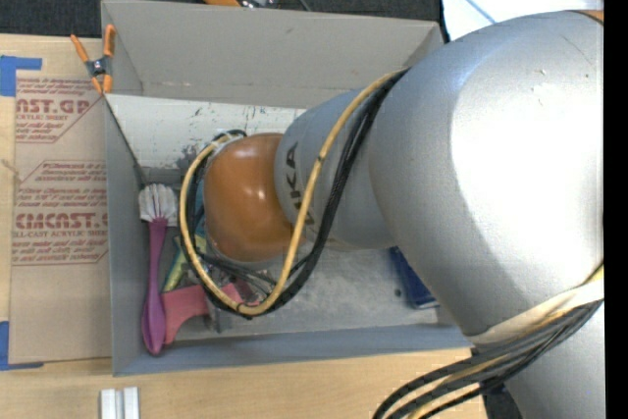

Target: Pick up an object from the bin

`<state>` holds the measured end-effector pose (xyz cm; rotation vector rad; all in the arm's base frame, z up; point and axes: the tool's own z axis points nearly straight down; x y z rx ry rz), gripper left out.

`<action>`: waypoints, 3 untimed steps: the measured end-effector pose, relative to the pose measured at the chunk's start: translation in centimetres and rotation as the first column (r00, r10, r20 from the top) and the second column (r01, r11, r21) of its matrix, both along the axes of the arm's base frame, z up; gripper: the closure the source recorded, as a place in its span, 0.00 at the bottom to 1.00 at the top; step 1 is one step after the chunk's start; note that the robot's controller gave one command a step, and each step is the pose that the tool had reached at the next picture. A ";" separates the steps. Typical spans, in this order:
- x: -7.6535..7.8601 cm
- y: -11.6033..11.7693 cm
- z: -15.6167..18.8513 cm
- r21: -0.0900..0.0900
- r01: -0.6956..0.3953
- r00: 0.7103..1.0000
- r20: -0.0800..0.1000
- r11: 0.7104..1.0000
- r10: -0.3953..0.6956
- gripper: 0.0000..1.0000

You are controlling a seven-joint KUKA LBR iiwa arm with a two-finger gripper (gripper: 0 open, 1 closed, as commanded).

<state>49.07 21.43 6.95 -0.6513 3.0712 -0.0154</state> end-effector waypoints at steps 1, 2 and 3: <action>0.0 0.0 0.0 0.000 0.000 1.000 0.000 1.000 0.000 1.00; 0.0 0.5 10.5 -0.004 -0.016 1.000 -0.009 1.000 0.016 1.00; 0.0 0.6 13.2 -0.002 -0.017 1.000 -0.005 1.000 0.017 1.00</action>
Offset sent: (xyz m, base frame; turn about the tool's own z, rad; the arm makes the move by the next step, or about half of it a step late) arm 0.0037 0.0093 0.1907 -0.0257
